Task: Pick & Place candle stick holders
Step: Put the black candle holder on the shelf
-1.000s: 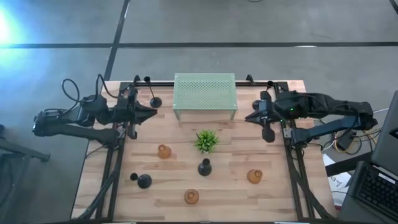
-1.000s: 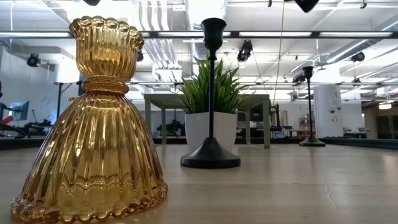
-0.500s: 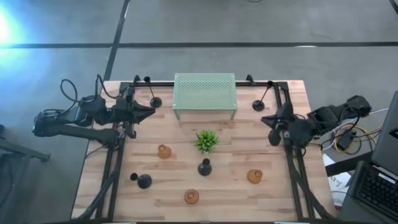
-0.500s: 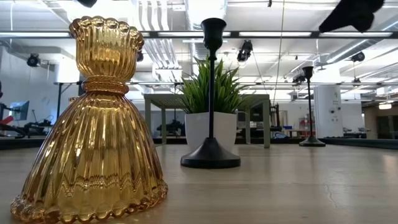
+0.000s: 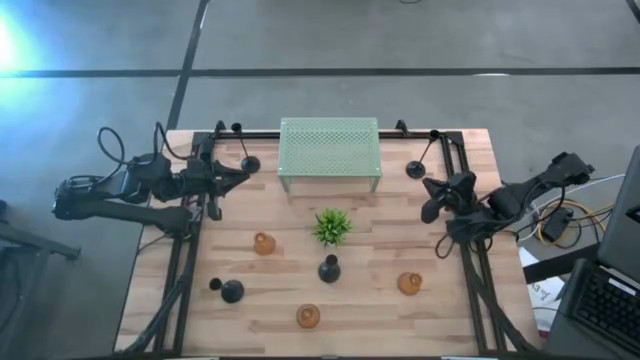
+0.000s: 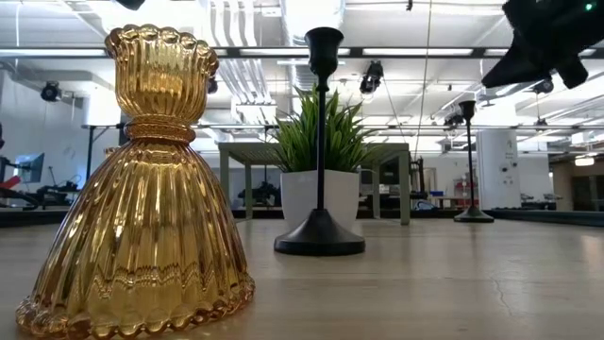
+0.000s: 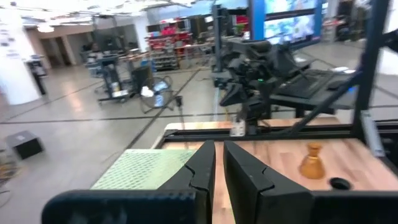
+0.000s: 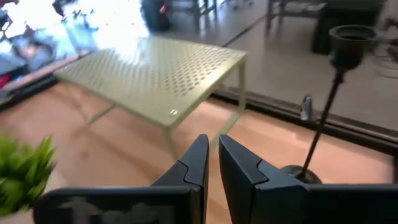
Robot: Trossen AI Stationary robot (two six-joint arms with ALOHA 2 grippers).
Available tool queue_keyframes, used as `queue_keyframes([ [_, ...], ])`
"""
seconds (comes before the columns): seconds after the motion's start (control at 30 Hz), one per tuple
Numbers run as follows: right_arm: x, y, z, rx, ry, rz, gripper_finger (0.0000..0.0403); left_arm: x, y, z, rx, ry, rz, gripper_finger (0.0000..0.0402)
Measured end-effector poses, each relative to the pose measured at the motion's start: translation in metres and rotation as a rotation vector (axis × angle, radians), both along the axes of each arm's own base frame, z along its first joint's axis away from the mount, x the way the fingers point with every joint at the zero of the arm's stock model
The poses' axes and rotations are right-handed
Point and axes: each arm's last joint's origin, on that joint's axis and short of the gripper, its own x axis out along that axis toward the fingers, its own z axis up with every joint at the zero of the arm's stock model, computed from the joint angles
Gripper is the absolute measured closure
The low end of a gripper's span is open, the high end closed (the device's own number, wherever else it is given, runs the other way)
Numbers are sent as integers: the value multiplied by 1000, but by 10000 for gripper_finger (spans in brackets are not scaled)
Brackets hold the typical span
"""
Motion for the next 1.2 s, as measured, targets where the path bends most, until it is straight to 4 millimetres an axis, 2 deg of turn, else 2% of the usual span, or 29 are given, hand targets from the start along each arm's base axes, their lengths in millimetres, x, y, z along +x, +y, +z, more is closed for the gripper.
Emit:
queue_keyframes([
  [0.37, 13, -11, -43, -67, 145, -179, 369, 2, 1, -2, -1, 15, 52, 365],
  [0.67, 13, -27, -57, -116, 202, -312, 363, 3, 1, -1, 40, 23, 51, 365],
  [0.77, 13, -32, -56, -120, 238, -335, 340, 5, 1, -3, 75, 42, 51, 365],
  [1.03, 22, -44, -51, -145, 268, -382, 244, 11, 1, -6, 123, 84, 50, 364],
  [1.2, 22, -52, -50, -154, 273, -442, 218, 11, 1, -7, 143, 98, 49, 364],
])
